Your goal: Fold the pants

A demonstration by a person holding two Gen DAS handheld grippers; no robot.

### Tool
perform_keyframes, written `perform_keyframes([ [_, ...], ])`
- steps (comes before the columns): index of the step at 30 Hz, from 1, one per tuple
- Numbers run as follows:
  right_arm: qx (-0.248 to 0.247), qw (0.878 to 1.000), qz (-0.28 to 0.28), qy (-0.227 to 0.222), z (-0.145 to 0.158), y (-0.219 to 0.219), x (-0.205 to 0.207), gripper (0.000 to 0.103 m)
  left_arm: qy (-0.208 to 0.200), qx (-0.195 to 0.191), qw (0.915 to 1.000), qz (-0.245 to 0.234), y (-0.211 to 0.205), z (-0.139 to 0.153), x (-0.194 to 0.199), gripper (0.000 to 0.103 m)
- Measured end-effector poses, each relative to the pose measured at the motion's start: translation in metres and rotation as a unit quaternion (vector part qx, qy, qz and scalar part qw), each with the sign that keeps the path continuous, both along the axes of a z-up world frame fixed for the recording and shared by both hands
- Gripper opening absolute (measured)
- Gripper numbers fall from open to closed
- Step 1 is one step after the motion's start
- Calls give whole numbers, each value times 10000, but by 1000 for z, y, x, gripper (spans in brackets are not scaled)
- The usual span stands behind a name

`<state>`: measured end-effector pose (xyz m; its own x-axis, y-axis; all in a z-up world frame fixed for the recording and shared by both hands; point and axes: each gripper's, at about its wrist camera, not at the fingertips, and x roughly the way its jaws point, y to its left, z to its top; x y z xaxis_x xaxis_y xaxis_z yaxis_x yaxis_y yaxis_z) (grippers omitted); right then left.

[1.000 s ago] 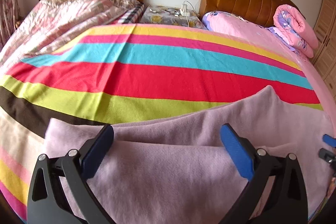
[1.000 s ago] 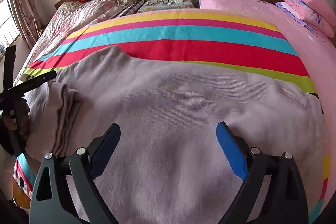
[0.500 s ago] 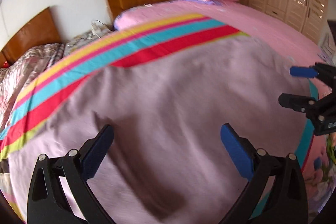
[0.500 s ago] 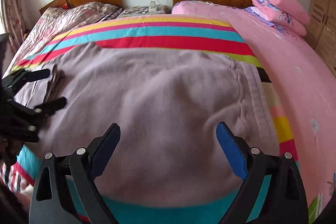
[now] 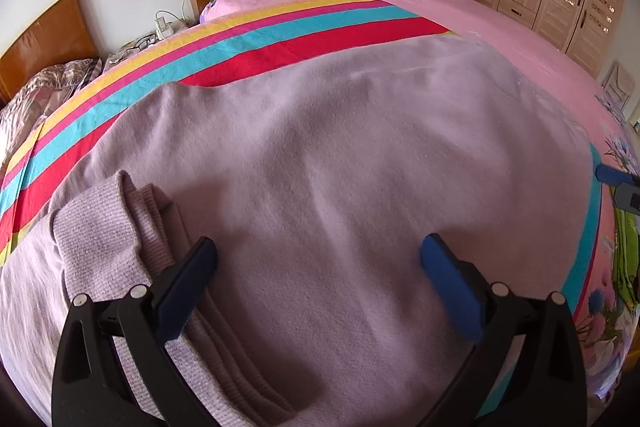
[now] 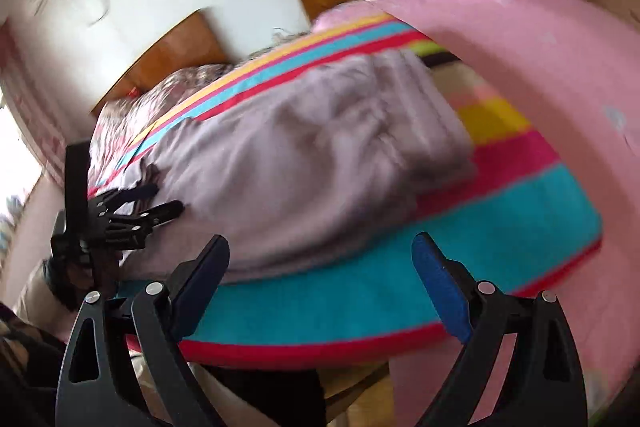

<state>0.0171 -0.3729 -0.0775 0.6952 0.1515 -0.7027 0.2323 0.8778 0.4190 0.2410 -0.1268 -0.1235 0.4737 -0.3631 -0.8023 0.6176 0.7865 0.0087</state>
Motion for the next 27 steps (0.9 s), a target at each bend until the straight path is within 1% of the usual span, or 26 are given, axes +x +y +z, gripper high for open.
perform_keyframes([
  [3,446,9980,-441,-11,-6,-19,2,89,-1,0,10000,-3,0,0,0,102],
  [4,647,9966,-498,-61,-8,-23,6,89,-4,3,10000,-3,0,0,0,102],
  [5,738,9958,-536,-93,-8,-25,11,89,-10,2,10000,-2,-1,0,-1,102],
  [8,794,9951,-582,-106,-9,-30,27,89,-25,-7,10000,6,-1,0,-1,102],
  [10,1038,9927,-607,88,-15,-32,39,89,-25,-14,10000,5,-2,0,-1,102],
  [12,1213,9912,-519,96,-16,-28,43,87,-20,-26,10000,2,-2,0,-1,102],
  [15,1275,9905,-465,202,-15,-24,45,87,-19,-41,10000,-2,-1,0,-1,102],
  [18,1323,9898,-404,329,-14,-19,46,84,-9,-51,10000,-8,0,0,0,102],
  [20,1403,9881,-559,295,-15,-23,47,82,-7,-54,10000,-11,0,0,0,102],
  [22,1669,9819,-887,138,-18,-30,46,82,-9,-55,10000,-9,0,0,0,102],
  [23,1723,9803,-958,120,-19,-30,47,82,-6,-59,10000,-10,0,1,1,102],
  [24,1653,9816,-941,163,-18,-28,50,82,-5,-63,10000,-13,0,0,1,102],
  [25,1493,9854,-769,280,-16,-21,53,83,-7,-66,10000,-17,0,0,1,102],
  [26,1351,9888,-467,427,-14,-13,57,83,-6,-69,10000,-18,0,1,2,102],
  [27,1343,9893,-121,554,-13,-4,59,83,-4,-70,10000,-19,0,1,1,102],
])
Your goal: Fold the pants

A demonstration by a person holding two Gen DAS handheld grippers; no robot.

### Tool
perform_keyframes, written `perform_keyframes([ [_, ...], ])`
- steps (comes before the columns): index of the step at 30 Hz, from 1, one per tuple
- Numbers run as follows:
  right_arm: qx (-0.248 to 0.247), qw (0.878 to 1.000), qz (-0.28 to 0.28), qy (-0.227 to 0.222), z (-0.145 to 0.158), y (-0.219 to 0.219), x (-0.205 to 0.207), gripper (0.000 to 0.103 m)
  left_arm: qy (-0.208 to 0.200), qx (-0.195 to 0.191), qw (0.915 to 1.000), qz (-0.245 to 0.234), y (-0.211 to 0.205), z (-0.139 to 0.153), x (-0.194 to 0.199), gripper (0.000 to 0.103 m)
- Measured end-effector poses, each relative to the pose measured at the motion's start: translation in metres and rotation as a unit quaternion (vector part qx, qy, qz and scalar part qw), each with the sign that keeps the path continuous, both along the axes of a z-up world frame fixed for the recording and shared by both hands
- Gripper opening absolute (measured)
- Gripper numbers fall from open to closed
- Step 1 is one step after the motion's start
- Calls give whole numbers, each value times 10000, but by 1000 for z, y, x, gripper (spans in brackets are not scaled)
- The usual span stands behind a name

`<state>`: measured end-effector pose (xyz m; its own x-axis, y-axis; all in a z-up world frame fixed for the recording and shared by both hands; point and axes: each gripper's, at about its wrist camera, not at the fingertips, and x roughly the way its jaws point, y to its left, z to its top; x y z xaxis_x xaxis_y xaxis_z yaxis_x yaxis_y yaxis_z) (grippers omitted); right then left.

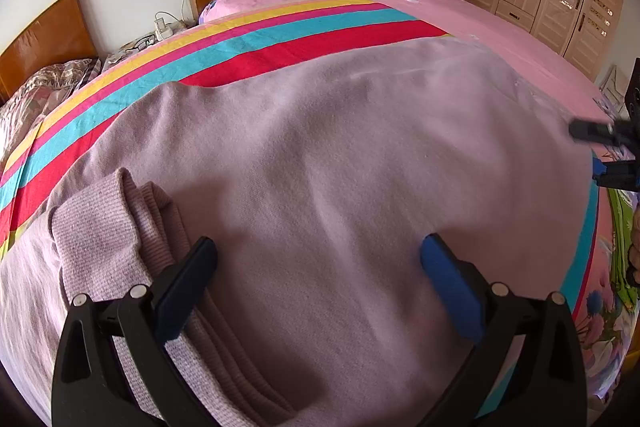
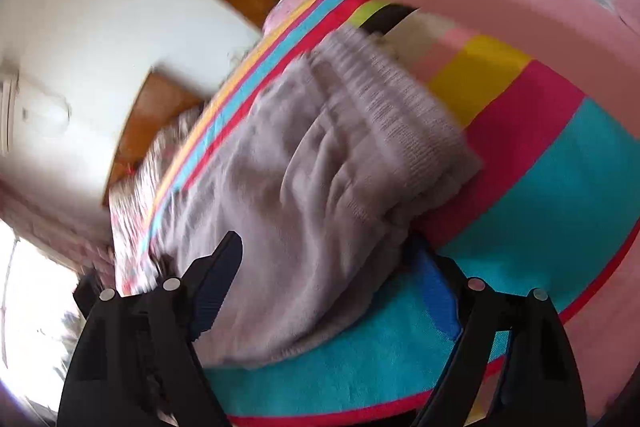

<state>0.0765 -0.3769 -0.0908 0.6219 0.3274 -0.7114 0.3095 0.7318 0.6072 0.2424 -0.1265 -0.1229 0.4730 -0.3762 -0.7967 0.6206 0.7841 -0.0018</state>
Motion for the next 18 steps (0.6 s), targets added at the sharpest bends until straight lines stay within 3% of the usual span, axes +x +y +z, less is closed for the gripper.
perform_keyframes([
  [1,163,9994,289,37,-1,9,0,82,14,-5,10000,-2,0,0,0,102],
  [3,-72,9993,354,43,1,18,1,80,18,-6,10000,-7,0,0,1,102],
  [5,-271,9996,-98,-16,2,11,3,75,12,-6,10000,-5,0,0,0,102],
  [9,-37,9961,-847,-250,-4,1,6,74,10,-17,10000,-15,0,0,0,102],
  [13,-18,9997,-134,-224,-4,23,15,72,7,-22,10000,-17,0,0,-1,102],
  [15,-47,9984,-507,-250,-5,12,10,62,8,-24,10000,-18,0,0,-1,102],
  [18,490,9905,-1156,-556,-15,-10,-1,59,4,-21,10000,-17,0,0,-1,102],
])
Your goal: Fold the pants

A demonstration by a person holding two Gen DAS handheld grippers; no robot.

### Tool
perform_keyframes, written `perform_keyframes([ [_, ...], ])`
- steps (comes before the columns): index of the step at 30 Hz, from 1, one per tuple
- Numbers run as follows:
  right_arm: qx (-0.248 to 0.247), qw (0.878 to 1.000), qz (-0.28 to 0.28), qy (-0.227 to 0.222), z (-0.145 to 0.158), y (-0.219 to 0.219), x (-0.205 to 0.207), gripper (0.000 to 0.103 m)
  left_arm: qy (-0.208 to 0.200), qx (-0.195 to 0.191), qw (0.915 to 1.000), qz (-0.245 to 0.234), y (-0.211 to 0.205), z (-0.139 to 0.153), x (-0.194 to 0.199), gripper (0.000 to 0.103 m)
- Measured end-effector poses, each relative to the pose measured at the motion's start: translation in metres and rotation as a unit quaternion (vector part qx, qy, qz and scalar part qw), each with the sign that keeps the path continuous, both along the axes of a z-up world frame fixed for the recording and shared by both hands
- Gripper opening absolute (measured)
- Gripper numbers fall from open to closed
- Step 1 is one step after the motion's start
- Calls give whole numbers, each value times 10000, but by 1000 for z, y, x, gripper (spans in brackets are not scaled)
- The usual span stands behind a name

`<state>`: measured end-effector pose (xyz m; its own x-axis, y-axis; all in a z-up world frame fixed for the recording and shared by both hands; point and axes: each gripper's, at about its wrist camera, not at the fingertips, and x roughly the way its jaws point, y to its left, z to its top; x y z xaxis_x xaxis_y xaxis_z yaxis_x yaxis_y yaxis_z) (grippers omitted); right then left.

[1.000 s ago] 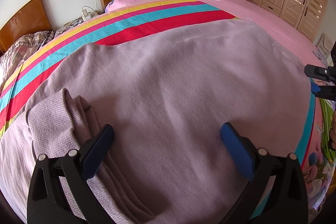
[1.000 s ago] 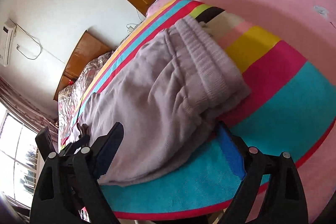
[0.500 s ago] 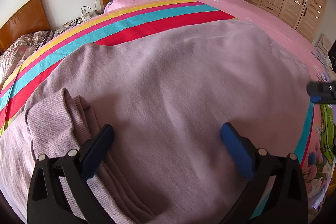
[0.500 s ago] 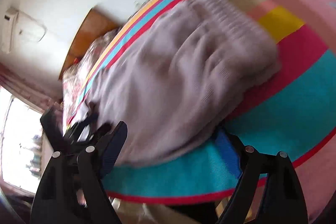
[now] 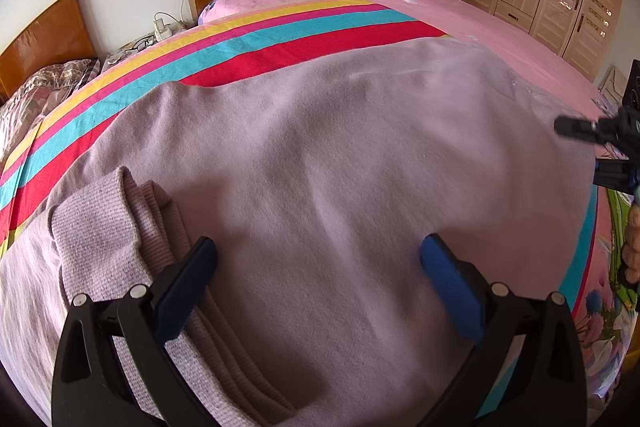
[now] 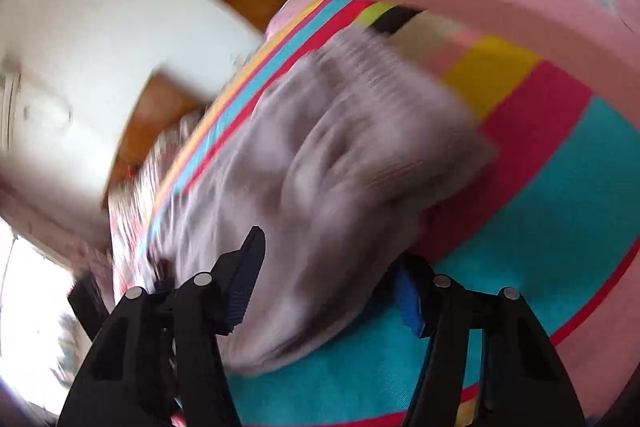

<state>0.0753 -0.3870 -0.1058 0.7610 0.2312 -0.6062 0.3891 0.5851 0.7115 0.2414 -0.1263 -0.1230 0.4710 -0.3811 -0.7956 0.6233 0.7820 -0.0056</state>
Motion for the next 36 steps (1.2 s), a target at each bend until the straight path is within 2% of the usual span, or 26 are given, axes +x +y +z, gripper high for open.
perform_keyframes([
  [2,-88,9999,129,0,0,5,3,59,1,1,10000,-2,0,0,0,102],
  [4,-92,9974,717,4,1,18,14,59,3,-1,10000,-3,0,0,0,102],
  [6,-467,9952,853,59,6,28,20,59,3,3,10000,-2,0,0,0,102],
  [8,-365,9979,538,-19,4,22,16,57,4,5,10000,-4,0,0,0,102],
  [10,-133,9996,238,-83,-2,17,12,49,19,23,10000,3,0,0,0,102],
  [13,-291,9994,180,-45,0,27,11,49,16,100,9999,84,0,7,-4,102],
  [15,-254,9996,123,-44,-1,30,13,48,-141,-18,9999,83,4,22,-11,102],
  [18,47,9999,-75,-75,-7,16,14,46,-601,-115,9981,121,17,54,-22,102],
  [21,91,9998,-148,-67,-7,9,10,46,-922,-70,9946,479,49,74,-22,102],
  [23,158,9994,-291,-88,-9,7,10,45,-921,-105,9915,913,82,79,-18,102],
  [26,378,9980,-476,-148,-11,4,7,45,-638,-94,9859,1542,134,69,-11,102],
  [29,597,9955,-703,-200,-15,0,1,42,-170,29,9802,1975,170,44,-6,102],
  [30,640,9947,-776,-191,-16,-2,0,37,-57,143,9789,2039,176,34,-5,102],
  [31,696,9938,-833,-244,-16,-3,-3,36,91,275,9778,2076,182,21,-4,102],
  [32,734,9930,-881,-273,-18,-3,-6,36,96,200,9784,2057,187,14,-5,102],
  [33,754,9924,-928,-291,-19,-3,-5,35,-41,59,9786,2054,191,14,-9,102],
  [36,638,9919,-1025,-405,-9,-1,-6,34,-52,134,9798,1994,191,16,-8,102],
])
